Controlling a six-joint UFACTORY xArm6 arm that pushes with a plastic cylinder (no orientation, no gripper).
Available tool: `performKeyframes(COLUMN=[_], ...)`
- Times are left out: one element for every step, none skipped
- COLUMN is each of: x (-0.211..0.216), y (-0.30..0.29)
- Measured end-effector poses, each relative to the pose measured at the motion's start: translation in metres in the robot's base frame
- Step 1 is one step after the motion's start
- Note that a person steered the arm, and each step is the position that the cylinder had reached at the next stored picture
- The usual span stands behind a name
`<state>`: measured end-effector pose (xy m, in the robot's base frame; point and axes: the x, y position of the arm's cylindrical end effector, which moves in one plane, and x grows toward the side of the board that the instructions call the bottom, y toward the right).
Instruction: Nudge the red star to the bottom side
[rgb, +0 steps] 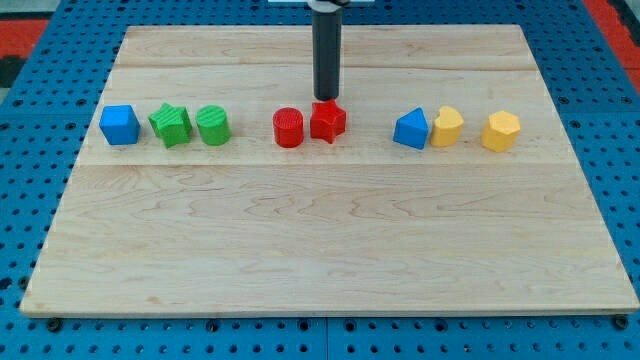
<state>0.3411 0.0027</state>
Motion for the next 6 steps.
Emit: performKeyframes(x=[0.01, 0.01, 0.007, 0.007, 0.007, 0.007], y=[-0.003, 0.014, 0.023, 0.023, 0.023, 0.023])
